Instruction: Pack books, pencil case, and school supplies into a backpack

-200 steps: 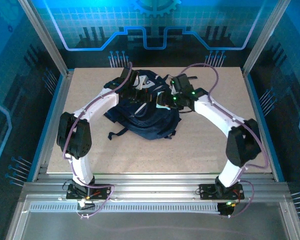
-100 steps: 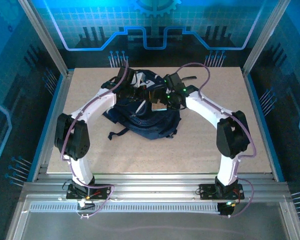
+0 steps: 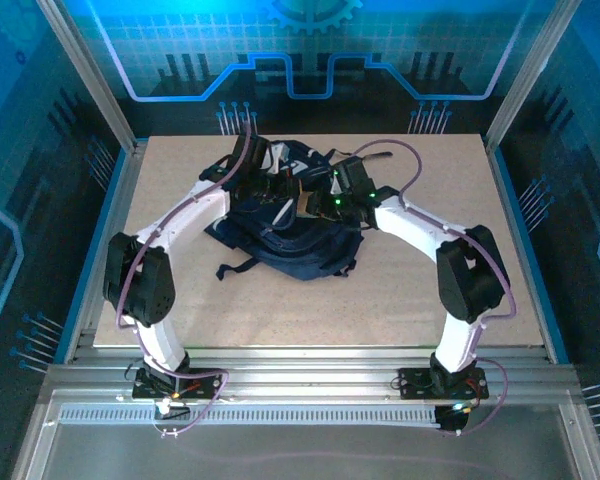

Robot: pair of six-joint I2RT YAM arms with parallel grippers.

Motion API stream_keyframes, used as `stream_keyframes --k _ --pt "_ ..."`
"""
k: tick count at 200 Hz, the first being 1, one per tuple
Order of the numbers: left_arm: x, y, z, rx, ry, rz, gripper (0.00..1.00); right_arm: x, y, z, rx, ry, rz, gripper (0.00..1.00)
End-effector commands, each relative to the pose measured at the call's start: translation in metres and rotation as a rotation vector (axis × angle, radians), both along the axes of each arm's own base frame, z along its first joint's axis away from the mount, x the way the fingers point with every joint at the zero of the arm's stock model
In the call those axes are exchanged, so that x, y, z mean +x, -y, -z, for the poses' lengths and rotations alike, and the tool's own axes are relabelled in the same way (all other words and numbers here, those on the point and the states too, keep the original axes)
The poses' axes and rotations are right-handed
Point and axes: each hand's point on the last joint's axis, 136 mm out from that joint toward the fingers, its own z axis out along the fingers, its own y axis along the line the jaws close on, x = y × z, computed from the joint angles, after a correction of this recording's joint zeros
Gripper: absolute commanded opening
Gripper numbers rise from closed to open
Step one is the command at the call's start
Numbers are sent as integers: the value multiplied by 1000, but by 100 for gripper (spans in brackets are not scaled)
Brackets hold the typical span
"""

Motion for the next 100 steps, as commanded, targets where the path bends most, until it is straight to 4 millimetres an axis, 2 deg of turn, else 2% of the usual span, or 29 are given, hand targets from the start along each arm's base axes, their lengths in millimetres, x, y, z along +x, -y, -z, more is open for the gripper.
stream_keyframes --k 1,14,34,45,69,80,90,100 --pt "-9 21 -74 -155 165 60 0 9 -34 -18 91 66 -94 31" --pt "-8 21 -71 -151 162 56 0 7 -33 -22 93 78 -120 31" --pt "-6 16 -64 -132 157 36 0 2 -5 -31 64 103 -101 34" --pt "-6 14 -61 -125 157 28 0 -2 19 -35 43 104 -67 39" --pt "-5 13 -57 -133 152 12 0 -9 83 -41 -84 83 51 62" --pt "-5 14 -55 -145 146 10 0 -11 115 -37 -183 52 121 72" --pt "-6 15 -54 -160 140 10 0 -11 142 -31 -259 16 191 84" --pt "-7 15 -54 -169 134 10 0 -9 162 -23 -306 -7 244 88"
